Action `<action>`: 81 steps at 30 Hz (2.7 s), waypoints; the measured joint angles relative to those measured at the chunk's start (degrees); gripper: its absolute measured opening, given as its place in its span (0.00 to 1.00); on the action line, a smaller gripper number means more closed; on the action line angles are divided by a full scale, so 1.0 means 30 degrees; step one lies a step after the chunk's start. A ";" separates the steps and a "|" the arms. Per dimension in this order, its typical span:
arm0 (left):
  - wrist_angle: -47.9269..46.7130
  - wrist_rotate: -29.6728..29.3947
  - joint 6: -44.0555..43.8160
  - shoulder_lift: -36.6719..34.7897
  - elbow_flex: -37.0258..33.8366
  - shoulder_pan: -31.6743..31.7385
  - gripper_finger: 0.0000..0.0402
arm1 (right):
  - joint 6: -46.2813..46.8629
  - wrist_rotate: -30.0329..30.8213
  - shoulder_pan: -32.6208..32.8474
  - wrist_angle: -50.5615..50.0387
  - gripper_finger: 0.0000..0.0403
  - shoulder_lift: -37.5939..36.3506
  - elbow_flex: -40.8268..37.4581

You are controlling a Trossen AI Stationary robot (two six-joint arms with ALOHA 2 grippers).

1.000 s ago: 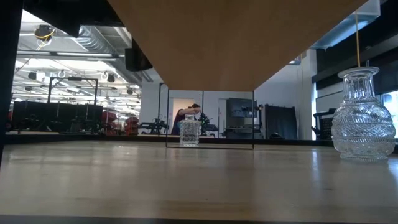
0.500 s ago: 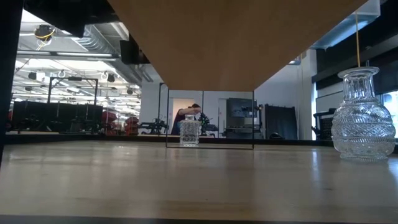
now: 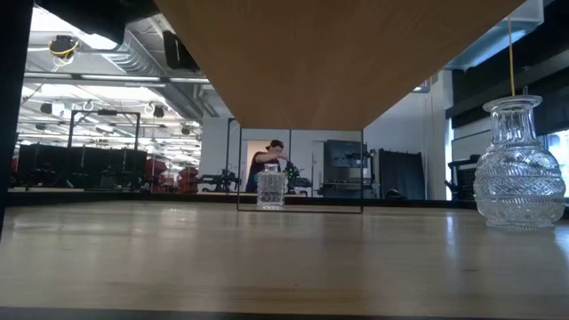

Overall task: Sort vases onto shelf
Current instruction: Put the violet vase on the shelf aligned with the violet vase, then put the transparent vase on the shelf aligned with the transparent vase on the bottom

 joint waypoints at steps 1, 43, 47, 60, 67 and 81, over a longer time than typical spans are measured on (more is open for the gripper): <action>-0.0129 -0.0574 -0.0083 0.0000 0.0000 -0.0001 0.00 | 0.0000 0.0000 0.0000 0.0000 0.33 0.0000 0.0000; 0.0856 0.0749 -0.2506 0.1021 0.0058 -0.1583 0.00 | -0.0546 0.0189 0.0000 -0.0599 0.33 0.0007 0.0000; 0.1001 0.0883 -0.2572 0.1010 0.0058 -0.1722 0.00 | -0.0541 0.0189 0.0000 -0.0743 0.33 0.0007 0.0000; 0.0986 -0.0082 -0.2499 0.0508 0.0058 -0.1076 0.00 | -0.0276 -0.0565 -0.0470 0.3329 0.33 0.0007 0.0007; -0.3177 -0.2430 -0.0103 -0.4002 0.0058 0.0155 0.00 | -0.1033 0.4086 0.0722 0.1973 0.33 -0.1878 -0.0003; -0.9882 -0.7918 0.4554 -1.3187 0.0066 0.4265 0.00 | 0.0150 1.2450 0.3921 -0.1309 0.33 -0.7855 -0.0478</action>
